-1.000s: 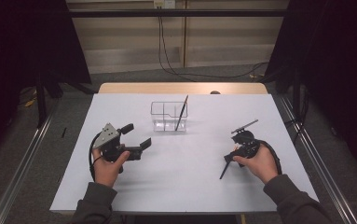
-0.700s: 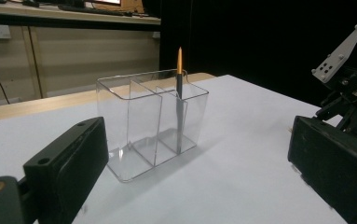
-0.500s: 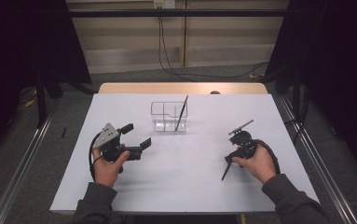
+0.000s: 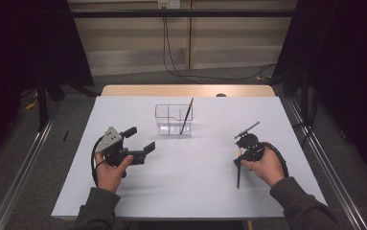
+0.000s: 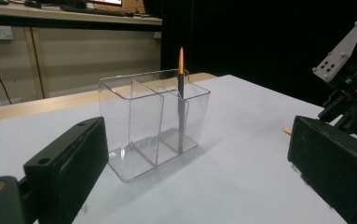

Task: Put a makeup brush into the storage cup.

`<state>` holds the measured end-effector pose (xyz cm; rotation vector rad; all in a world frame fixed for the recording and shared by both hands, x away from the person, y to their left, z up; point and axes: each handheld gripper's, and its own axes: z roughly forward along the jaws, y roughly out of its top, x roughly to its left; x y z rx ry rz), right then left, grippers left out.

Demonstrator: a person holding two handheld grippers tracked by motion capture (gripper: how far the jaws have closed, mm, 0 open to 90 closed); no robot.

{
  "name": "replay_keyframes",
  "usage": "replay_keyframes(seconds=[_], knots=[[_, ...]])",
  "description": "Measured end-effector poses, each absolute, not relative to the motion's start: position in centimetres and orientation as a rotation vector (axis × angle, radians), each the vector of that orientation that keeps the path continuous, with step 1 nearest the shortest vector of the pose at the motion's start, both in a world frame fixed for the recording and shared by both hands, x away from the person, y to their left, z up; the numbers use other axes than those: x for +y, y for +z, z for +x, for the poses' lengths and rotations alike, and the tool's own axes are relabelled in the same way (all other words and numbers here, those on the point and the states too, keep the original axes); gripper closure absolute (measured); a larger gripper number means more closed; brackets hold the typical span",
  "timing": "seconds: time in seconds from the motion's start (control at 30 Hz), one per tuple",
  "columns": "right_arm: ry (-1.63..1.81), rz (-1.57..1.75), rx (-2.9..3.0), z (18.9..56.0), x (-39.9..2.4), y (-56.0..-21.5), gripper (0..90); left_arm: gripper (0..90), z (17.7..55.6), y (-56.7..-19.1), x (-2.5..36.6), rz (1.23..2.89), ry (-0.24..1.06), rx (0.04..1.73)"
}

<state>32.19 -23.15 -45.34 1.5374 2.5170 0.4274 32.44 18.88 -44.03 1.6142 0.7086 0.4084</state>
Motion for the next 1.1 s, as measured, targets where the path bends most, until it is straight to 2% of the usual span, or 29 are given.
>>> replay_keyframes(seconds=[0.2,0.33,0.47,1.1], knots=[[0.434,1.512,2.54,32.25,-23.34,-45.25,76.4,4.7,32.44,-44.05,18.84,1.615,0.406,0.701],[0.447,1.497,2.545,32.26,-23.48,-45.28,78.1,4.8,32.47,-44.05,18.85,1.618,0.408,0.696],[0.45,1.497,2.541,32.21,-23.5,-45.31,83.8,4.8,32.47,-44.06,18.81,1.62,0.412,0.7],[0.358,1.533,2.531,32.54,-22.75,-45.19,82.6,4.9,32.4,-44.1,18.7,1.624,0.417,0.706]])
